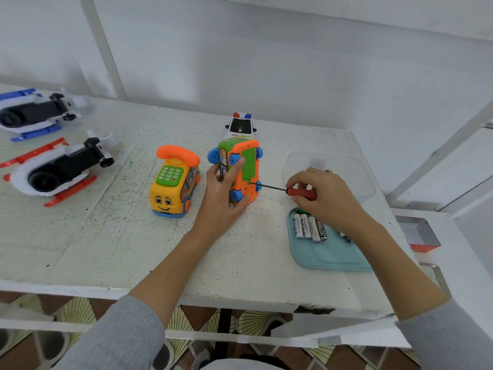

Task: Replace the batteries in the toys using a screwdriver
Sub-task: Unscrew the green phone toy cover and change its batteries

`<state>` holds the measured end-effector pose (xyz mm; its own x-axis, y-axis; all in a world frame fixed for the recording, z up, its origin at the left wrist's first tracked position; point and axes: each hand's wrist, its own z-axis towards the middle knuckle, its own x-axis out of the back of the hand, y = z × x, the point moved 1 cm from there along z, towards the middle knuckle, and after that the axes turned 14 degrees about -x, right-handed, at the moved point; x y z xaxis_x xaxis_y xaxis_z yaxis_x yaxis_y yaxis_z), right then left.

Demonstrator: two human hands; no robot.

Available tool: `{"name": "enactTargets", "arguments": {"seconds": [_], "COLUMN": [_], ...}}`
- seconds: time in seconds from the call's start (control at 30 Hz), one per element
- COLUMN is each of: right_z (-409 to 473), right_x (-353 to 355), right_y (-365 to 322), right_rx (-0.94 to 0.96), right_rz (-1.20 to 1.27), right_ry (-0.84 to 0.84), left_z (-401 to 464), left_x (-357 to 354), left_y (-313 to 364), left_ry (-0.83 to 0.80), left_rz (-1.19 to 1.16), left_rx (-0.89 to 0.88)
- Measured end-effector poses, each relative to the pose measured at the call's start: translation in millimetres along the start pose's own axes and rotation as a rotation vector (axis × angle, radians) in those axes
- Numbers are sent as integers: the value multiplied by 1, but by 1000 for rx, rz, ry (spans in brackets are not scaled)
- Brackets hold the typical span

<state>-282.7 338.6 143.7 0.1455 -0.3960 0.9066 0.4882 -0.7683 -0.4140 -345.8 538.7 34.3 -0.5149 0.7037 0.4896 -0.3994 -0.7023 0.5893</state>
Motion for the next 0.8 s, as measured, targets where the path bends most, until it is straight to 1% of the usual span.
{"name": "enactTargets", "arguments": {"seconds": [0.07,0.2,0.43,0.63,0.7,0.8], "right_z": [0,1,1,1,1,1], "right_x": [-1,-1,0,-1,1,2], "right_y": [-1,0,1,1,1,0], "right_rx": [5,-65,3,-10,-29,1], "right_rz": [8,105,9,96,99,60], "right_ry": [-2,-24,4,17,19,15], "left_z": [0,0,0,0,1,1], "left_x": [0,1,0,1,1,1], "left_y": [0,0,1,1,1,1], "left_ry": [2,-3,-4,1,-1,-11], "left_rz": [-5,-20,3,1,11,6], "left_rx": [8,9,20,17,10,9]}}
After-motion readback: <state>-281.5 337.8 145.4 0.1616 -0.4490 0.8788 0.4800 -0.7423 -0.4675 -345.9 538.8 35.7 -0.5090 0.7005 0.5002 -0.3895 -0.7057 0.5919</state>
